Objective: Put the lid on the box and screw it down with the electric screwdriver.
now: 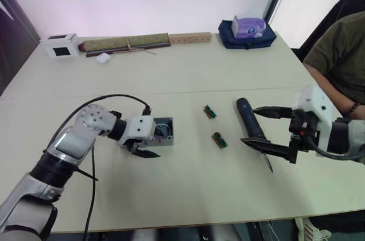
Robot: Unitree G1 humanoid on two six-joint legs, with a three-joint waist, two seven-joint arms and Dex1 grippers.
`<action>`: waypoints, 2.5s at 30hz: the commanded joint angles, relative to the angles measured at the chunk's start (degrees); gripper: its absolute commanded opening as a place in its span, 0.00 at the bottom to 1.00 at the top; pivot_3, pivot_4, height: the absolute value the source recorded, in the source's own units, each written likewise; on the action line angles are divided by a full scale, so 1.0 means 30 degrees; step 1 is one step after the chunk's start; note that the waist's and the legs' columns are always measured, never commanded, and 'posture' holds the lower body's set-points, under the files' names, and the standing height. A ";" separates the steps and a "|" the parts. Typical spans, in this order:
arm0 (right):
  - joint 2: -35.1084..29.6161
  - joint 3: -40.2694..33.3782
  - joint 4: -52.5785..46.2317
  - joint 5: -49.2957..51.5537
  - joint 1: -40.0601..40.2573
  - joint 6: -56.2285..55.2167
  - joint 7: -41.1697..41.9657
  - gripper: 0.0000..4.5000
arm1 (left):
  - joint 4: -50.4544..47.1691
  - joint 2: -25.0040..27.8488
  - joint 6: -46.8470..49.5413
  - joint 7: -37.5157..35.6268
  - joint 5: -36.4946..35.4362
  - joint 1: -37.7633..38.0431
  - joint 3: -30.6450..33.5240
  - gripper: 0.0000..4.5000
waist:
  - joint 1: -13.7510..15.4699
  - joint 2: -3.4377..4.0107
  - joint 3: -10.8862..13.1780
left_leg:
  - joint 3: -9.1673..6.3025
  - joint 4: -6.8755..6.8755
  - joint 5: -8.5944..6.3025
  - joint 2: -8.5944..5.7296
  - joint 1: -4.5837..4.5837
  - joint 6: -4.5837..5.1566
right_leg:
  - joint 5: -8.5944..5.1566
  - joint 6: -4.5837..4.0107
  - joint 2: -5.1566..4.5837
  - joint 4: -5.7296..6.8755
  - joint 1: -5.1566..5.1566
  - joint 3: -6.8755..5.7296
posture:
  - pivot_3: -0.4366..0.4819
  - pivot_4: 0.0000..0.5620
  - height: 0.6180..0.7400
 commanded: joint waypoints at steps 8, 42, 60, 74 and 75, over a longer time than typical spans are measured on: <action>-0.0318 -0.0715 -0.0226 0.0618 -0.0241 -0.0102 -0.0404 1.00 | 0.1916 -0.1432 -0.2162 -0.0908 0.1370 -0.1791 -0.1082 0.01 | 0.0050 0.0000 -0.0003 | -0.0008 0.0080 -0.0001 -0.0002 -0.0008 0.0001 | 0.0000 0.0000 0.0000 0.0037 0.0015 -0.0002 | 0.48 0.27 1.00; -0.0749 -0.1779 -0.1140 0.1996 0.0679 0.0294 -0.1592 1.00 | 0.6514 -0.3688 -0.3564 -0.4945 -0.0760 -0.6559 -0.1515 0.70 | -0.0046 -0.0001 -0.0005 | -0.0043 0.0144 -0.0002 0.0007 -0.0040 0.0006 | 0.0003 0.0005 0.0021 0.0066 0.0009 -0.0004 | 0.48 0.27 1.00; 0.0105 0.5442 0.2375 -0.0485 -0.5317 -0.2287 0.1314 1.00 | -0.8960 -0.1428 1.4869 1.1307 -0.1396 0.5280 1.0312 0.98 | -0.0005 -0.0011 0.0004 | -0.0033 0.0136 -0.0005 0.0002 0.0016 0.0010 | -0.0004 0.0014 -0.0017 0.0094 0.0030 0.0009 | 0.48 0.27 1.00; 0.0436 0.6506 0.3213 -0.1473 -0.6778 -0.2438 0.2742 1.00 | -0.8777 -0.6003 1.6975 1.7770 -0.1127 0.8165 1.1409 0.98 | -0.0017 -0.0016 -0.0005 | -0.0042 0.0136 -0.0005 0.0003 0.0037 0.0010 | -0.0002 0.0008 -0.0007 0.0094 0.0046 0.0005 | 0.48 0.27 1.00; 0.0404 0.6424 0.3180 -0.1459 -0.6726 -0.2388 0.2756 1.00 | -0.8865 -0.6134 1.7111 1.7890 -0.1259 0.8342 1.1391 0.93 | -0.0016 -0.0017 -0.0006 | -0.0042 0.0136 -0.0005 0.0002 0.0036 0.0010 | -0.0002 0.0008 -0.0009 0.0094 0.0046 0.0005 | 0.48 0.27 1.00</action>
